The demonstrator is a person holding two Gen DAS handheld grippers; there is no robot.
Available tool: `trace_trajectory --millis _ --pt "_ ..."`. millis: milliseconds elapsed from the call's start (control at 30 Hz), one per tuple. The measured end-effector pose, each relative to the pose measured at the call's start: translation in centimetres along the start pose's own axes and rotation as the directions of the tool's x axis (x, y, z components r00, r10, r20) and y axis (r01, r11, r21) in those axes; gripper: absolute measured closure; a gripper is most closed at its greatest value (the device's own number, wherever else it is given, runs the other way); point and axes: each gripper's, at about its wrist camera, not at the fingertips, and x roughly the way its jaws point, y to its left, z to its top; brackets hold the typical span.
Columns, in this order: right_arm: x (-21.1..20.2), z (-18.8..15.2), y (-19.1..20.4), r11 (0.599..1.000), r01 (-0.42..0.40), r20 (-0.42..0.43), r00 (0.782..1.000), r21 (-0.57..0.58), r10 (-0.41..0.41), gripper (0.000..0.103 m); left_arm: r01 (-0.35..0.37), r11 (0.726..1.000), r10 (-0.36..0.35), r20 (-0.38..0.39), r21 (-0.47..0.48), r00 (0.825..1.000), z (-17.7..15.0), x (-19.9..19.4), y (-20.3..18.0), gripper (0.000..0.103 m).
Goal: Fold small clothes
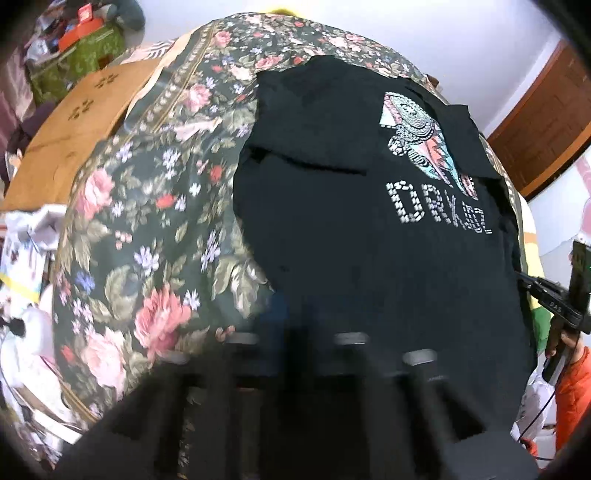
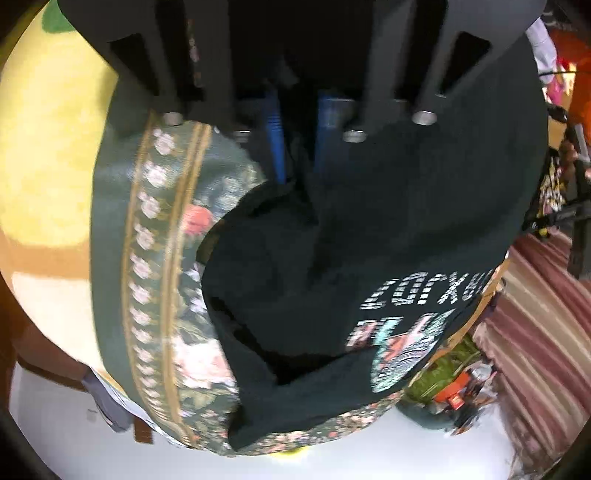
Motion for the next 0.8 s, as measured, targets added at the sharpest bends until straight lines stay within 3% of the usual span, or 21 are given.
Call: trace_trajectory --millis 233,367,433,467,500,533,600,667,800 --pt "-1.7 4.9 1.2 0.999 0.004 0.124 0.992 -0.047 0.002 0.095 -0.067 0.997 0.059 0.135 0.050 0.989 5.6 -2.2 -1.2 0.100" --pt "-2.0 8.1 1.3 0.996 0.079 0.202 0.977 -0.037 -0.070 0.095 -0.133 0.991 0.125 0.210 0.026 0.970 10.2 -2.5 -1.2 0.098" --pt "-1.9 9.3 1.0 0.991 0.131 0.201 0.972 -0.022 -0.124 0.092 -0.172 0.985 0.165 0.233 0.009 0.958 11.6 -2.5 -1.3 0.095" --pt "-1.9 9.5 0.9 0.988 0.152 0.193 0.970 -0.019 -0.145 0.090 -0.194 0.981 0.187 0.238 0.005 0.953 12.0 -2.6 -1.2 0.093" --pt "-2.1 9.7 0.9 0.987 0.160 0.188 0.970 -0.015 -0.154 0.084 -0.207 0.978 0.199 0.237 0.010 0.951 12.1 -2.8 -1.2 0.083" --pt "-2.5 9.5 0.8 0.988 0.155 0.191 0.970 -0.013 -0.150 0.079 -0.207 0.978 0.196 0.234 0.022 0.952 12.1 -2.9 -1.2 0.066" --pt "-3.4 8.8 0.7 0.990 0.141 0.206 0.969 -0.012 -0.135 0.055 -0.204 0.978 0.187 0.242 0.045 0.952 11.3 -3.4 -1.3 0.045" --pt "-4.3 7.5 0.2 0.990 0.138 0.217 0.967 -0.011 -0.132 0.052 -0.214 0.974 0.189 0.249 0.078 0.950 9.8 -3.9 -1.6 0.040" --pt "-4.9 5.0 -0.6 0.992 0.124 0.156 0.980 -0.010 -0.121 0.052 -0.208 0.971 0.185 0.188 0.114 0.965 6.5 -3.9 -1.4 0.040"
